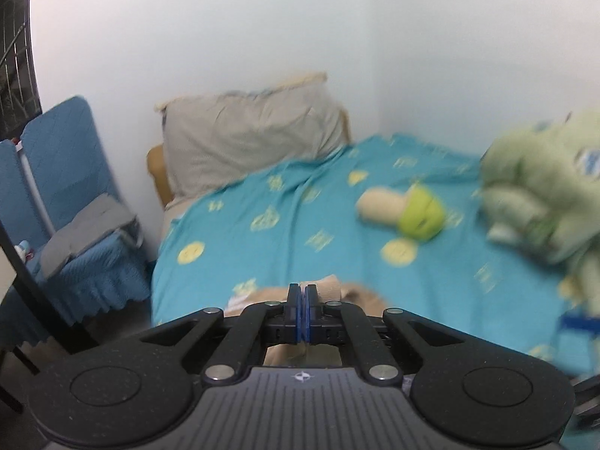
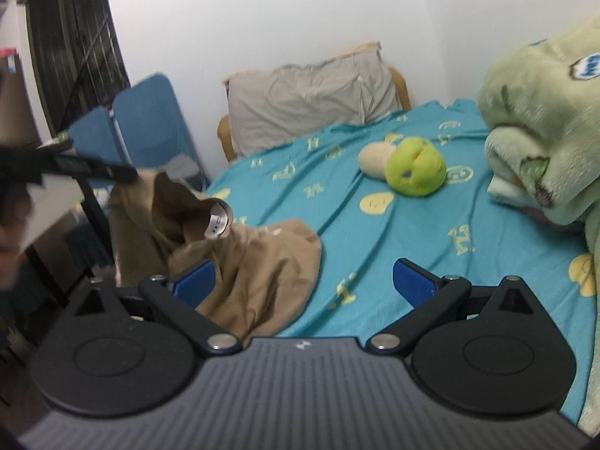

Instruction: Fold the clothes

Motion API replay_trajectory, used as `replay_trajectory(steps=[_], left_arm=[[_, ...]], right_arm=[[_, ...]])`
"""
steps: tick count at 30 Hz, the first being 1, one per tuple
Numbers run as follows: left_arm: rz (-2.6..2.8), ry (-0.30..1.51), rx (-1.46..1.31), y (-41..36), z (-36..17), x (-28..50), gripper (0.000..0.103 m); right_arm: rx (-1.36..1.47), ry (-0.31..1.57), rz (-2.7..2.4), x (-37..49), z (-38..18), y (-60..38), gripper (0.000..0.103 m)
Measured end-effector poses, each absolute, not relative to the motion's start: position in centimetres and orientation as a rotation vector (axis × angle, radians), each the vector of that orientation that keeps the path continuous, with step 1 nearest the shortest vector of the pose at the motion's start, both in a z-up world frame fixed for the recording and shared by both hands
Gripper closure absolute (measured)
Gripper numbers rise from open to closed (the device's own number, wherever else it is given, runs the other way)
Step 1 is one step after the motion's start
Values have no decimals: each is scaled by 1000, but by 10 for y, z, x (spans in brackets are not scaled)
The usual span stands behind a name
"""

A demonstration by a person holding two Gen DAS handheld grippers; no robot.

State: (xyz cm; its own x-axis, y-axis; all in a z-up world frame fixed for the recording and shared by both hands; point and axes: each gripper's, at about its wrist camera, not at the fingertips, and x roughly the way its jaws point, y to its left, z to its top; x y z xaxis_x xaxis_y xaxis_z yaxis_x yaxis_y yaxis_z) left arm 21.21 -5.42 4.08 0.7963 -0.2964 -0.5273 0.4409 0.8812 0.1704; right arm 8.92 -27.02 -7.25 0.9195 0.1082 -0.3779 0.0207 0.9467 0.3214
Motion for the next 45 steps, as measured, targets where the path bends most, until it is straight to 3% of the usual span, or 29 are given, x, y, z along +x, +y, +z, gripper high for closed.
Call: replay_trajectory(steps=[4,8,17,27,32,38,41,45], left_arm=[[-444,472,241,-77,89,165,102],[-462,419,117,-70,105,108,102],[-363,329,-172,-8,42,31,101],[-330,249,-337,49,14,28,101],[-273,274,-434,63,-5,27,101],[-224,260,-476,78,-6,26,101],[-209,277,-475,78,-3,29,101],[-201,314,-454,73,-5,31,101]], right_arm=[[423,379,48,76,-65,-287,0],[538,373,82,59,-60,-303,0],[601,520,233,58,-78,-279,0],[416,627,139,89,-106,-231,0],[596,644,-32,98,-134,-247,0],[562,852,-114,108,-158,-251,1],[467,812,-185,101,-150,-246,1],[306,601,-320,79,-119,-245,1]])
